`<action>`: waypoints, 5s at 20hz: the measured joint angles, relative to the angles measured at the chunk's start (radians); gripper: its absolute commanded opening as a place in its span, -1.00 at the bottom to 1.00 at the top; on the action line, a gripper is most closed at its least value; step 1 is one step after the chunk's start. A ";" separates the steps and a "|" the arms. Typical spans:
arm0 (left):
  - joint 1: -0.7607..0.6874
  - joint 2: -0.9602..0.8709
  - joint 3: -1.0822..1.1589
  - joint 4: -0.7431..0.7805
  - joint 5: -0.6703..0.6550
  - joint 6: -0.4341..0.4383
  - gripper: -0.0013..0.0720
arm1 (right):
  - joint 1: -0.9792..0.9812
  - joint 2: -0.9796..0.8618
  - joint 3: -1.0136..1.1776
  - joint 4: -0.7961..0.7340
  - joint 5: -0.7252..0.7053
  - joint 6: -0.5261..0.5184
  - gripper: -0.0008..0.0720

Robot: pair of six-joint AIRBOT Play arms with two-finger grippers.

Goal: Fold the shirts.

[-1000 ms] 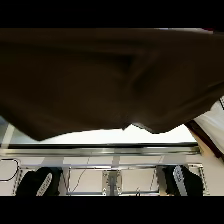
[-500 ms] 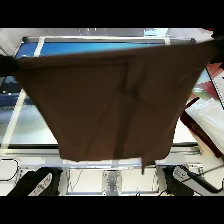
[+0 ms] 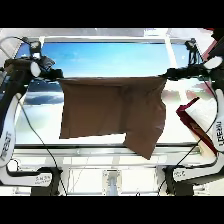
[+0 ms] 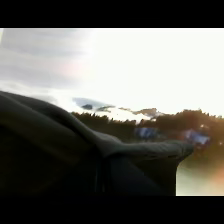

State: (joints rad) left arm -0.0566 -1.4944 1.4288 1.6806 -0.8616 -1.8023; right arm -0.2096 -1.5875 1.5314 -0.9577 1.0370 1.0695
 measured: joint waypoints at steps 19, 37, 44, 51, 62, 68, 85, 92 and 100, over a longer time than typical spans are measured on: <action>0.000 -0.081 -0.219 -0.083 -0.139 -0.003 0.80 | 0.020 -0.068 -0.248 -0.173 0.065 0.007 0.10; 0.000 0.558 -0.533 -0.056 -0.352 0.051 0.94 | -0.282 0.386 -0.567 -0.092 0.471 0.072 0.09; 0.000 0.677 -0.675 -0.172 -0.378 0.045 0.94 | -0.303 0.413 -0.957 -0.058 0.467 0.107 0.09; 0.000 0.691 -0.691 -0.239 -0.349 0.048 0.94 | -0.264 0.414 -1.099 -0.028 0.325 0.163 0.09; 0.000 0.692 -0.692 -0.266 -0.340 0.070 0.94 | -0.113 0.415 -1.108 0.030 0.194 0.200 -0.89; 0.002 0.692 -0.707 -0.111 -0.274 -0.058 0.93 | -0.106 0.438 -1.025 0.172 0.291 0.100 -0.89; 0.080 0.682 -1.025 -0.308 -0.179 -0.531 0.93 | -0.104 0.459 -0.905 0.282 0.388 0.006 -0.89; 0.080 0.682 -1.035 -0.317 -0.074 -0.574 0.47 | -0.104 0.459 -0.905 0.288 0.393 0.003 -0.89; 0.080 0.682 -1.068 -0.318 -0.080 -0.589 0.47 | -0.104 0.459 -0.905 0.292 0.393 0.002 -0.89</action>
State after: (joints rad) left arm 0.0235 -0.8120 0.3607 1.3628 -0.9421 -2.3909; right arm -0.3138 -1.1286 0.6262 -0.6659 1.4303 1.0714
